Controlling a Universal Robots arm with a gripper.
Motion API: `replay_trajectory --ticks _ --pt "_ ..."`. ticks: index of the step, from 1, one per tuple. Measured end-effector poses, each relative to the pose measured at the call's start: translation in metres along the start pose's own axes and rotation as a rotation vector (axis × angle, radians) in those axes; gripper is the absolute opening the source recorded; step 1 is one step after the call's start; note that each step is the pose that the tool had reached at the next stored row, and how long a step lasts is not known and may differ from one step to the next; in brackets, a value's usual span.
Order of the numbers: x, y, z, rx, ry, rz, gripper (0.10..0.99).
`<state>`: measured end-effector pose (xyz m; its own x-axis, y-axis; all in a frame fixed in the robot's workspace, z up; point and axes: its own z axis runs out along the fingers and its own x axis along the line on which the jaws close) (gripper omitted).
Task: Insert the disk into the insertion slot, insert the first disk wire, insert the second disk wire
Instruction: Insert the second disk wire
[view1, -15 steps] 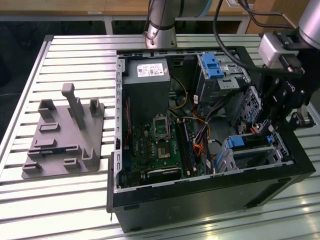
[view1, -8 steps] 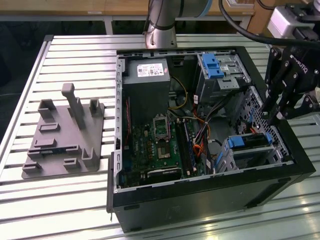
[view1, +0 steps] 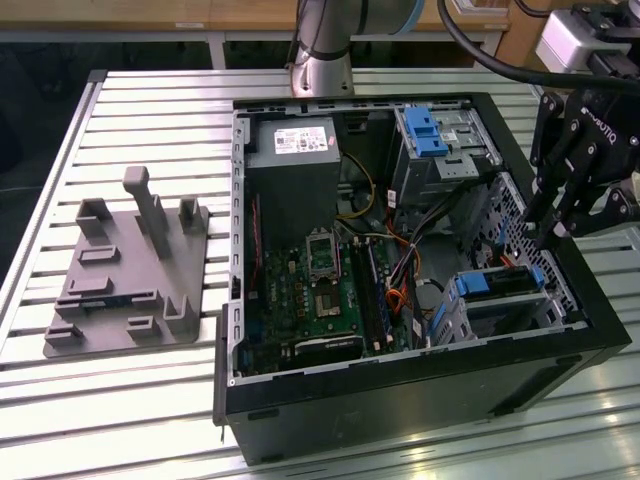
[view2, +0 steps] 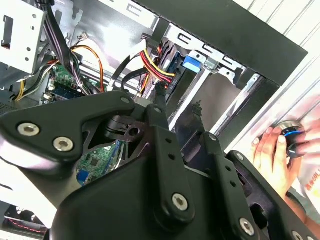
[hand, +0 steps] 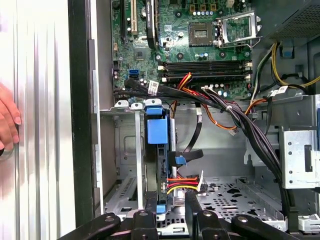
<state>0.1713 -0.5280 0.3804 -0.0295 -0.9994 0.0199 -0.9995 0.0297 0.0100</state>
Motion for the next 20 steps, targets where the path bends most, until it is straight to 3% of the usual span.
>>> replay_trajectory --ticks 8,11,14,20 --pt "-0.0005 0.0001 -0.0004 0.000 0.0010 0.000 0.361" --pt "-0.0068 0.0019 0.0003 0.000 0.0051 0.000 0.361" --pt "-0.0139 0.0061 0.0012 0.001 0.0197 -0.002 0.361" --pt "-0.0189 0.0102 0.0035 0.003 0.0625 -0.025 0.361"
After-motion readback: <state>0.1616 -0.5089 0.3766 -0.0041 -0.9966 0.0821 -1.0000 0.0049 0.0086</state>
